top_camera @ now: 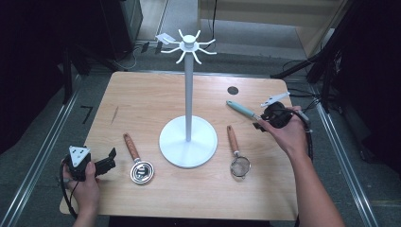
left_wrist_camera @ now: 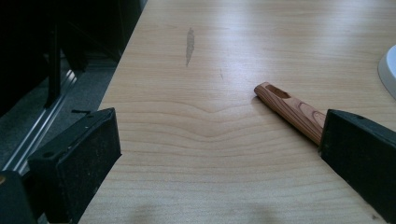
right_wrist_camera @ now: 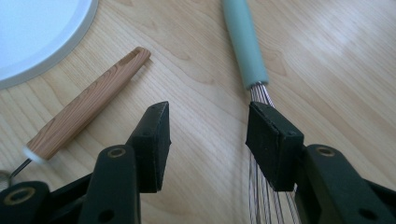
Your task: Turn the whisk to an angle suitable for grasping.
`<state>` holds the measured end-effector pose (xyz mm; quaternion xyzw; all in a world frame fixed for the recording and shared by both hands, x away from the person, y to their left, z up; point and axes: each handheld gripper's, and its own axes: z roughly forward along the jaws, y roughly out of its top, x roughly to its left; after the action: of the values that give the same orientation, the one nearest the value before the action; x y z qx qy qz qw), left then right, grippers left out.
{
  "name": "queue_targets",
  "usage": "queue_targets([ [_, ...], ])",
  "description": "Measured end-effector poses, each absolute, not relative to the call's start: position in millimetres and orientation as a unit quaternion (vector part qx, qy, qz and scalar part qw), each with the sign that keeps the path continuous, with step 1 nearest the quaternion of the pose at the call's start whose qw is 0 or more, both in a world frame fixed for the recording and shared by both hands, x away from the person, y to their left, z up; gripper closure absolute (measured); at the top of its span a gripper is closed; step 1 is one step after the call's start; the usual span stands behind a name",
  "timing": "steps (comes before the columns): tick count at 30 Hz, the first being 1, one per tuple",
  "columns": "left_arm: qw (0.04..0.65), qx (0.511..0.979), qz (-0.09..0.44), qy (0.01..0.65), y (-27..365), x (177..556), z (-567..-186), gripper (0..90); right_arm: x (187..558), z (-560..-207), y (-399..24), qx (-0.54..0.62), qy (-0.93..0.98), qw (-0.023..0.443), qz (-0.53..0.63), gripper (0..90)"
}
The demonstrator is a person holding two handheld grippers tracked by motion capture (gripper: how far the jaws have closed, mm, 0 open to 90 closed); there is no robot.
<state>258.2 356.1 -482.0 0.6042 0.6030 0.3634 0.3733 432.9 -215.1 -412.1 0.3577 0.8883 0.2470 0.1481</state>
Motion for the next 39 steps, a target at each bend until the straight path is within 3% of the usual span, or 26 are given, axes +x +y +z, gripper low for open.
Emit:
queue_targets([
  [23, 0.369, 0.613, 0.355, 0.602, 357, 260, -482, 0.0, 510, -447, -192, 0.318, 0.927, 0.142, 0.136, 63.7],
  [32, 0.370, 0.614, 0.353, 0.601, 356, 260, -482, 0.0, 527, -459, -199, 0.360, 0.918, 0.087, 0.142, 68.0],
  [39, 0.370, 0.615, 0.352, 0.601, 356, 260, -482, 0.0, 530, -466, -199, 0.370, 0.915, 0.071, 0.147, 68.7],
])
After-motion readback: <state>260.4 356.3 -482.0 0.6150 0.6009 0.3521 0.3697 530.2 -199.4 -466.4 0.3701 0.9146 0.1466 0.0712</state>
